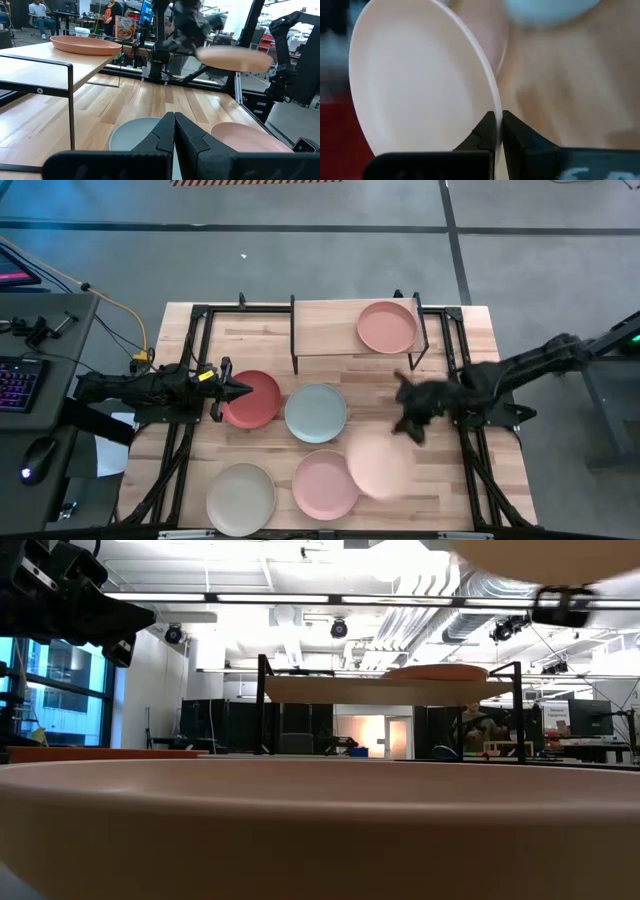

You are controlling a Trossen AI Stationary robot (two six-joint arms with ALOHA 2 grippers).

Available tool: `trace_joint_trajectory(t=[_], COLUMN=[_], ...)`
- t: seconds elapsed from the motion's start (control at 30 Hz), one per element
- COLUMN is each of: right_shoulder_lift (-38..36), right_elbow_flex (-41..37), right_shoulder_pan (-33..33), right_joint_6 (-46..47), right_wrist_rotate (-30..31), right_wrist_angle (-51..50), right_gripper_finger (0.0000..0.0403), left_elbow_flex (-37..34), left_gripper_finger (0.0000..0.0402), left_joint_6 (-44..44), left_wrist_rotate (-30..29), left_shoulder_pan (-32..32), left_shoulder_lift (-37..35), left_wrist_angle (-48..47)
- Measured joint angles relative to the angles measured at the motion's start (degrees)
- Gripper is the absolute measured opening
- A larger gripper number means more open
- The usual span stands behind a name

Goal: Place and stack plates onto a shelf
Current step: Stack the white plate into the brown plate

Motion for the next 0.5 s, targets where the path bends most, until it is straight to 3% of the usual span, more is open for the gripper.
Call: trace_joint_trajectory(t=[0.13,0.3,0.5], right_shoulder_lift=[-2.81,-4.95,-2.39], right_elbow_flex=[0.0,2.07,16.71], right_shoulder_pan=[-12.03,-26.71,-40.25], right_joint_6=[2.36,0.68,-10.38], right_wrist_rotate=[2.9,1.56,3.54], right_wrist_angle=[2.64,3.01,-16.38], right_gripper_finger=[0.0,0.0,0.0], left_elbow_flex=[-0.02,-0.02,0.0], left_gripper_finger=[0.0001,0.0001,0.0001], left_joint_6=[0.0,0.0,0.0], left_wrist_rotate=[0.0,0.0,0.0], left_shoulder_pan=[0.0,0.01,0.01], left_shoulder_lift=[0.01,0.01,0.0], left_wrist_angle=[0.01,0.01,0.0])
